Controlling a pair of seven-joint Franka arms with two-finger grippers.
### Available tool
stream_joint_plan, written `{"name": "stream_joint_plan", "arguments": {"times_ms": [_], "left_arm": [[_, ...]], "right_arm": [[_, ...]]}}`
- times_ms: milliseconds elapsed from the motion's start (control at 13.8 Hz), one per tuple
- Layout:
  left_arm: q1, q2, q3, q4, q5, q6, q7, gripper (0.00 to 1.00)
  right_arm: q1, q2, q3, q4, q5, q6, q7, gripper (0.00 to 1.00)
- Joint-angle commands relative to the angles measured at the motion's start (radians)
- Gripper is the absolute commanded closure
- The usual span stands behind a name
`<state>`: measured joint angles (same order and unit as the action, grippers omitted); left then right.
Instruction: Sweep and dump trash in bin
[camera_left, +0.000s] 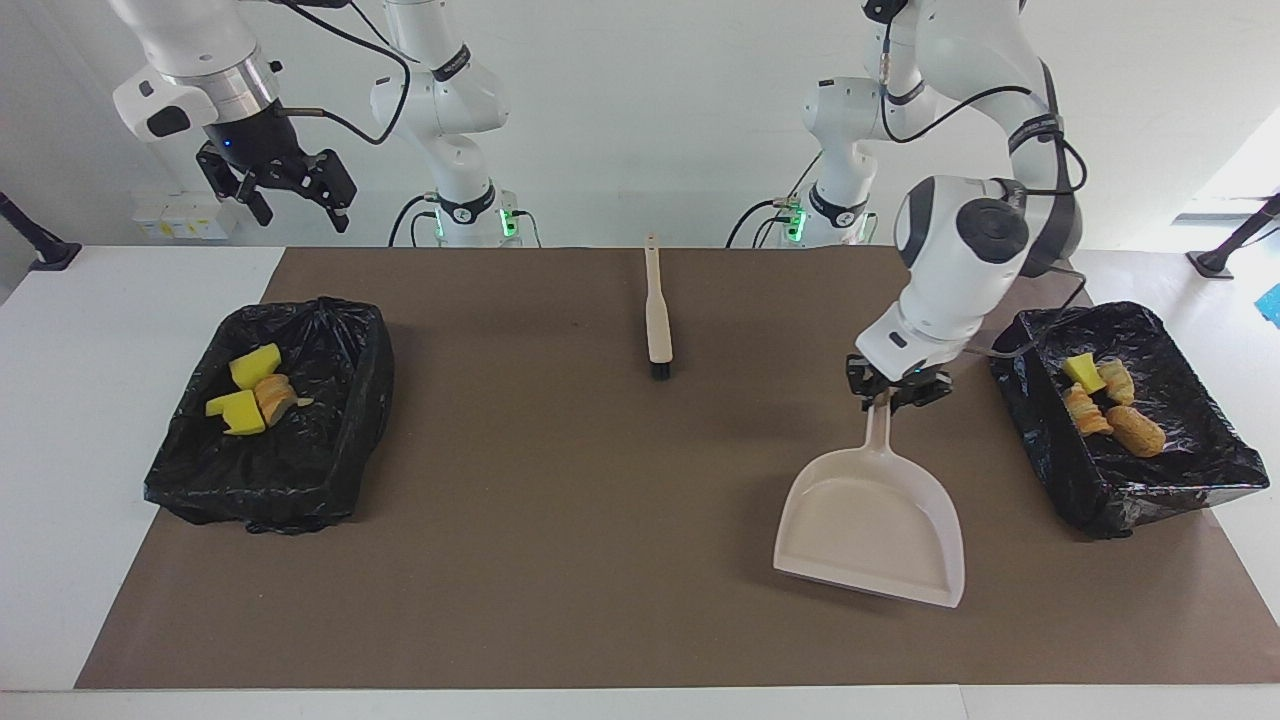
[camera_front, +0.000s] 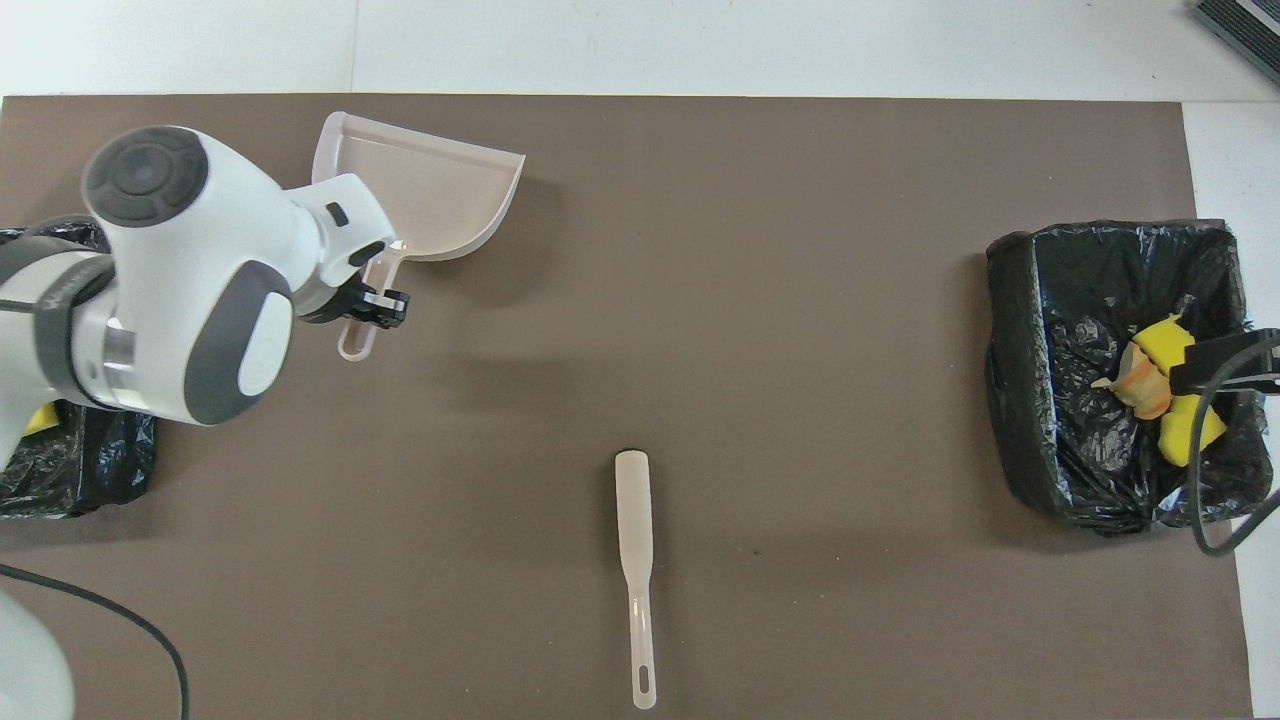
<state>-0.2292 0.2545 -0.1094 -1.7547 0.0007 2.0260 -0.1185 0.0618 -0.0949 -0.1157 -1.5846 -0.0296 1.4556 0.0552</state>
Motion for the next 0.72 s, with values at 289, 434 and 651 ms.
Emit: {"name": "stream_joint_plan", "arguments": {"times_ms": [289,434,651], "left_arm": [[-0.264,0.095,0.022,0.006,-0.093,0.178,-0.369,1.0],[-0.341,0.19,0.025,0.079,-0.079,0.207,-0.493,1.0],[-0.369,0.252,0.033,0.165,-0.074,0.2,-0.558,0.83]], "right_arm": [[0.001,-0.014,-0.007,-0.009,0.014,-0.015,-0.04,0.0],[0.0,-0.02,-0.009,-0.012,0.014,-0.023,-0.04,0.0],[0.0,-0.02,-0.009,-0.012,0.013,-0.031,-0.04,0.0]]}}
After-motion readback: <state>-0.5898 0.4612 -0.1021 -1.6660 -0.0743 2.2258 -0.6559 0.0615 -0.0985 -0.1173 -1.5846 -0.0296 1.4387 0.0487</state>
